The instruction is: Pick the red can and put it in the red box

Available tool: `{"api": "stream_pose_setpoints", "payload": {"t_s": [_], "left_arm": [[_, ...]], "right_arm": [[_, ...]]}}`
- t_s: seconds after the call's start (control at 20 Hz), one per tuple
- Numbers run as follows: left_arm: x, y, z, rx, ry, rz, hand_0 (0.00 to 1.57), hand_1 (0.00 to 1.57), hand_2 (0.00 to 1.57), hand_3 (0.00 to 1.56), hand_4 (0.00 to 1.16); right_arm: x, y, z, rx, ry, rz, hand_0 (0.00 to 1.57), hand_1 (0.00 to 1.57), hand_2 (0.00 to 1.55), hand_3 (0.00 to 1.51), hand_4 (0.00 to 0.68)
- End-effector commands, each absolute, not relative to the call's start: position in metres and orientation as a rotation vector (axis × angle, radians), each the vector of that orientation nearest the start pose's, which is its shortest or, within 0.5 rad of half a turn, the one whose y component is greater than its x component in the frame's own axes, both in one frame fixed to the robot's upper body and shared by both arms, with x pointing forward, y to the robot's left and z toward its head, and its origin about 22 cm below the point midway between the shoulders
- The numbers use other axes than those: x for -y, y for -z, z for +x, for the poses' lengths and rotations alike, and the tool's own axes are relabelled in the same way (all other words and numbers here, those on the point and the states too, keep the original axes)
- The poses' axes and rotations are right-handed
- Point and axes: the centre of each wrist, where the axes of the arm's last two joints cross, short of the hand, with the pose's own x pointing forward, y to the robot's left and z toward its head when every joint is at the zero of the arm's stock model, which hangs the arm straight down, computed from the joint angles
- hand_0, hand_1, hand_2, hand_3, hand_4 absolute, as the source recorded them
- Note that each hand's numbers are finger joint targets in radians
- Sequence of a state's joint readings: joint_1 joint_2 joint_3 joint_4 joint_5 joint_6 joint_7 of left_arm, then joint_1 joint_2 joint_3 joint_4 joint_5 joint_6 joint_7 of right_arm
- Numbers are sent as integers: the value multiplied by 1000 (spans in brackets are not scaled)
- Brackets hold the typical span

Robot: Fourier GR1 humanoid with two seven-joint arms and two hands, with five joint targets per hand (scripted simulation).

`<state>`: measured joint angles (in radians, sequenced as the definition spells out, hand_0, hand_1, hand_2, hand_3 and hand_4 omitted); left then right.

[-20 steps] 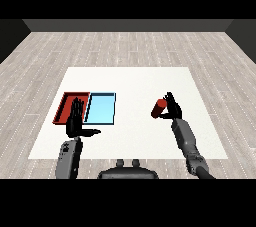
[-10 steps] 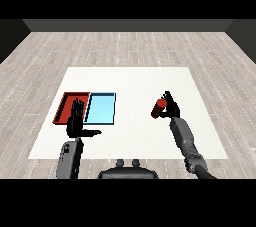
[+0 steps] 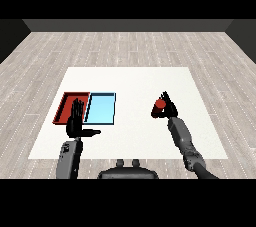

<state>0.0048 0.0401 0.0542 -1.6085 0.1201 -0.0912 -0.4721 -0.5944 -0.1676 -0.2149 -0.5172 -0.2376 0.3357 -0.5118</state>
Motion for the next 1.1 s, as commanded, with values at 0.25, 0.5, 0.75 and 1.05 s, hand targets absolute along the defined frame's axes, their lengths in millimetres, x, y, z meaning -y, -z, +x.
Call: {"api": "stream_pose_setpoints", "payload": {"t_s": [0.25, 0.5, 0.75, 1.05], "left_arm": [[-252, 9, 234, 2076, -73, -87, 0, 0, 0, 0, 0], [-244, -24, 232, 2090, -84, -106, 0, 0, 0, 0, 0], [-248, -22, 254, 2077, -88, -92, 0, 0, 0, 0, 0], [-257, -13, 236, 2107, -74, -97, 0, 0, 0, 0, 0]], "right_arm": [[280, 63, 353, 1608, 70, 326, 0, 0, 0, 0, 0], [250, 73, 354, 1600, 49, 350, 0, 0, 0, 0, 0], [250, 72, 358, 1569, 57, 320, 0, 0, 0, 0, 0], [239, 58, 372, 1574, 32, 166, 1525, 1525, 1502, 1461, 493]]}}
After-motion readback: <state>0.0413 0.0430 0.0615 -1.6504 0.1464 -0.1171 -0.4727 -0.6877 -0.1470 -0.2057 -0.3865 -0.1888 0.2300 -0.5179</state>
